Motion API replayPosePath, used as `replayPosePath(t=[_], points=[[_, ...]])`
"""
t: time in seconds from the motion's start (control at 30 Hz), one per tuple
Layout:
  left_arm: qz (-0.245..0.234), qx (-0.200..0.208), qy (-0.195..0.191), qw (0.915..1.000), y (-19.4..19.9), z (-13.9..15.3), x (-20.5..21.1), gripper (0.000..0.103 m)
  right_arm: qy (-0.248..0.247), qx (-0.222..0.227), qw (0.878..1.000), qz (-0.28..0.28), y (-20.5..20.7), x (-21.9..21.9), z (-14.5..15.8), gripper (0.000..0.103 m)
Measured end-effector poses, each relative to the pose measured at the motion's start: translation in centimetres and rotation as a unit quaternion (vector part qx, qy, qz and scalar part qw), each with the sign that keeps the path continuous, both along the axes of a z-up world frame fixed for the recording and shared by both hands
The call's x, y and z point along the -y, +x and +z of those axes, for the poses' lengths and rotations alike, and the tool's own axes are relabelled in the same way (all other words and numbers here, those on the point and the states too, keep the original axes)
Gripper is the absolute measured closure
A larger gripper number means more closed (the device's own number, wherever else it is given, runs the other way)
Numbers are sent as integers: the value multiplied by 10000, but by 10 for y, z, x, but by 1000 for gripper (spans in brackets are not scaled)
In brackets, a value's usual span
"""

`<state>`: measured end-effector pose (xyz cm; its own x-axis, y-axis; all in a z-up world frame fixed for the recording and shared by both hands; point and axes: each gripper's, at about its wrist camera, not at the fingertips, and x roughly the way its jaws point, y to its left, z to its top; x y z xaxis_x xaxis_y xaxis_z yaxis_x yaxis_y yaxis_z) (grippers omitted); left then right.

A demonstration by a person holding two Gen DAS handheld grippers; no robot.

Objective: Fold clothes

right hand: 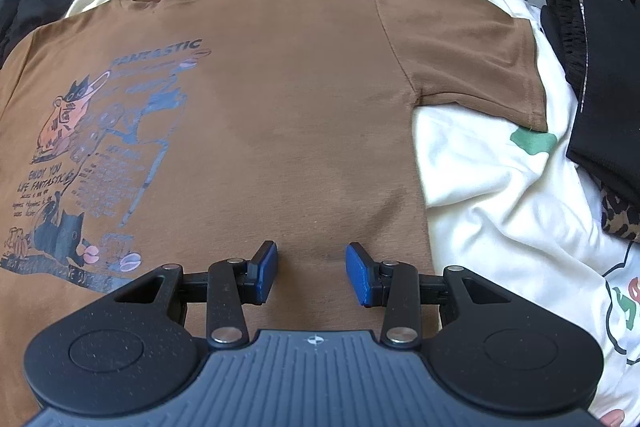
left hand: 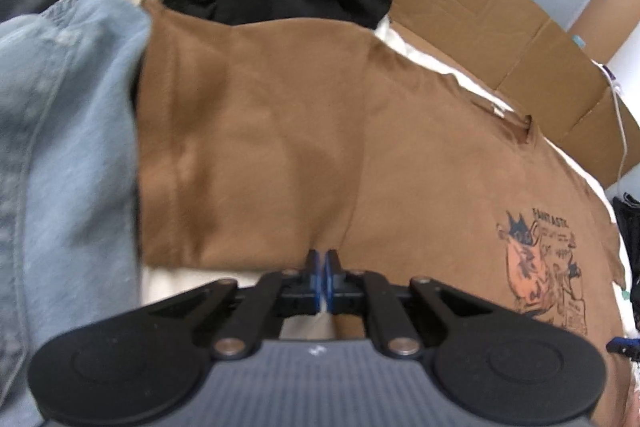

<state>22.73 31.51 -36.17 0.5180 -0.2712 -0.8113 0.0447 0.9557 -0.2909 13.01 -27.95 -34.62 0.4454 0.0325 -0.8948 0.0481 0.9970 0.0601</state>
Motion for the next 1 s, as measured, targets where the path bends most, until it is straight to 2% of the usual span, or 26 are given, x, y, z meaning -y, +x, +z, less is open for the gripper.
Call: replayPosePath(t=[0.17,0.37,0.5,0.7,0.73,0.8,0.9,1.0], points=[[60,-149,205,9997,-14,6,-7,101,-32,-8,10000,-5,-1,4,-2,58],[19,128,111,9999,-24,32,-8,100,-80,44,9999,-123,-4,12,3,58],[31,347,129,9993,-10,43,-8,98,-66,81,9996,-256,-4,19,5,58],[129,240,371,9989,21,31,-10,97,-96,91,9995,-283,-3,21,3,58],[179,146,449,9987,26,27,-11,94,-104,99,9995,-273,-3,20,3,58],[214,-109,785,9966,36,16,-11,100,-118,114,9995,-253,-2,19,2,57],[256,-220,963,9948,41,16,-9,100,-121,138,9996,-234,2,19,3,57],[164,-84,1697,9853,40,31,12,100,-143,202,9995,-193,8,19,6,57]])
